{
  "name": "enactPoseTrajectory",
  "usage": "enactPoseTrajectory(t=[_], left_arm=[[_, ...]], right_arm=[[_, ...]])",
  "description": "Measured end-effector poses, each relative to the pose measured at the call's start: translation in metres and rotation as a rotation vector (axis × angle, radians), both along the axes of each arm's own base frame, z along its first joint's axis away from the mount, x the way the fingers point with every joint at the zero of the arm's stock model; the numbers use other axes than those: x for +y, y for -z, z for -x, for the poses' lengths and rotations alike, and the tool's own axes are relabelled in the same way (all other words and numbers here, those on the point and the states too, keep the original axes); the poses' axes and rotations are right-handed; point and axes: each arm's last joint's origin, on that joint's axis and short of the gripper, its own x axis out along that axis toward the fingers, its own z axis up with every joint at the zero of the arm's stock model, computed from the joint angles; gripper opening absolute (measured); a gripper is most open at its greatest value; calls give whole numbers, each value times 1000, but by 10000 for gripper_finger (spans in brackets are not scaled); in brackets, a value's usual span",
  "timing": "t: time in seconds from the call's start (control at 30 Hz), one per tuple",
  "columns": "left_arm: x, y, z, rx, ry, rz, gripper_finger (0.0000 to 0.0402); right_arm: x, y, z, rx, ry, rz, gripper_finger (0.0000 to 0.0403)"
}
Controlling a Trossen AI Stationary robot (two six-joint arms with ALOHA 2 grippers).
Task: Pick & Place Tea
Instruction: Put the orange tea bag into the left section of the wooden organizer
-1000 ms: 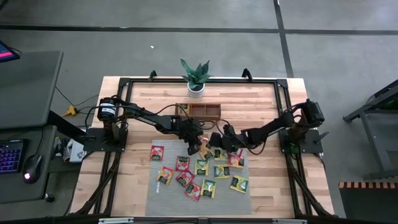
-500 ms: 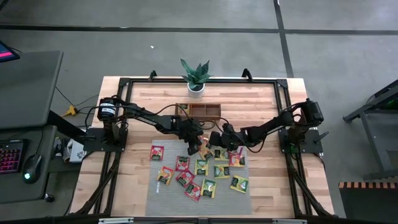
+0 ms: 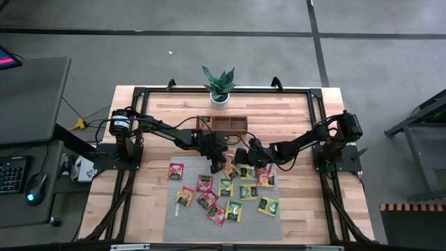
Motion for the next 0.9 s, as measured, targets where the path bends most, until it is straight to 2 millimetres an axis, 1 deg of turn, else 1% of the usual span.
enactPoseTrajectory(t=[0.07, 0.1, 0.4, 0.47, 0.63, 0.77, 0.9], left_arm=[[0, 0, 0, 0, 0, 0, 0], [0, 0, 0, 0, 0, 0, 0], [-1, 0, 1, 9, 16, 19, 0], [-1, -4, 3, 12, 37, 36, 1], [-2, -18, 9, 18, 73, 20, 1], [-2, -40, 18, -9, 93, -19, 1], [-2, -64, 30, -27, 94, -62, 1]], right_arm=[[0, 0, 0, 0, -2, 2, 10], [0, 0, 0, 1, -7, 8, 5], [1, -1, -1, -9, -66, 23, 2], [1, -3, -1, -18, -89, 36, 2], [2, -17, 0, -58, -135, 75, 1], [2, -30, 1, -95, -182, 113, 1], [3, -46, 4, -141, -278, 162, 0]])
